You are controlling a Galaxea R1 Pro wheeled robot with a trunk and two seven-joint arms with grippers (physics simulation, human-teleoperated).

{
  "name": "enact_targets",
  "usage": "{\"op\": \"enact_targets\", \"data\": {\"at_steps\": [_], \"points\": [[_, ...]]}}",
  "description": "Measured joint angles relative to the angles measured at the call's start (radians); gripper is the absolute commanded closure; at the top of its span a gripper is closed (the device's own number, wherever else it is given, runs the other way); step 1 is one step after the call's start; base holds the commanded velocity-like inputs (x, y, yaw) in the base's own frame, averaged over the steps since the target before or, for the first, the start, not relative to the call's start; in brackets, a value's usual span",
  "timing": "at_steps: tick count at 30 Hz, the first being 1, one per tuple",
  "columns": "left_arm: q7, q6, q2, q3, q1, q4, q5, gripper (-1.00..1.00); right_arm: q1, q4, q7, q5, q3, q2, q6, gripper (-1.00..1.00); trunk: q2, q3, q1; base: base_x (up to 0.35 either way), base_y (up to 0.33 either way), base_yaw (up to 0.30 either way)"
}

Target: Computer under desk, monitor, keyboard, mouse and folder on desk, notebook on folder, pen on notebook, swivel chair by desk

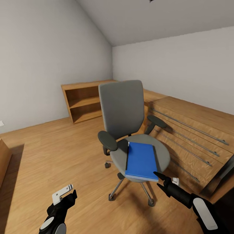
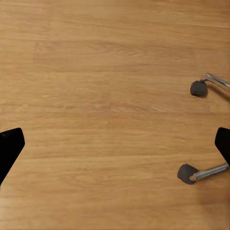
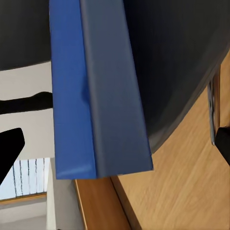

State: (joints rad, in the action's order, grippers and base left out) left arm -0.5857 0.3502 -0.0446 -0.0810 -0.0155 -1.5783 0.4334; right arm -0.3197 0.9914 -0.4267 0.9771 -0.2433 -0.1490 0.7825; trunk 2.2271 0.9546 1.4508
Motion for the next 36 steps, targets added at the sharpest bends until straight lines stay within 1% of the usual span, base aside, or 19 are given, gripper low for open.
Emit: {"op": "enact_targets", "data": {"at_steps": [36], "points": [[0.0,0.001,-0.001,0.0,0.0,0.001,0.0,-1.0,0.0,0.004,-0.005,0.002,0.005,0.0,0.0,-1.0,0.0,0.0,0.0,0.0,0.0,0.0]]}}
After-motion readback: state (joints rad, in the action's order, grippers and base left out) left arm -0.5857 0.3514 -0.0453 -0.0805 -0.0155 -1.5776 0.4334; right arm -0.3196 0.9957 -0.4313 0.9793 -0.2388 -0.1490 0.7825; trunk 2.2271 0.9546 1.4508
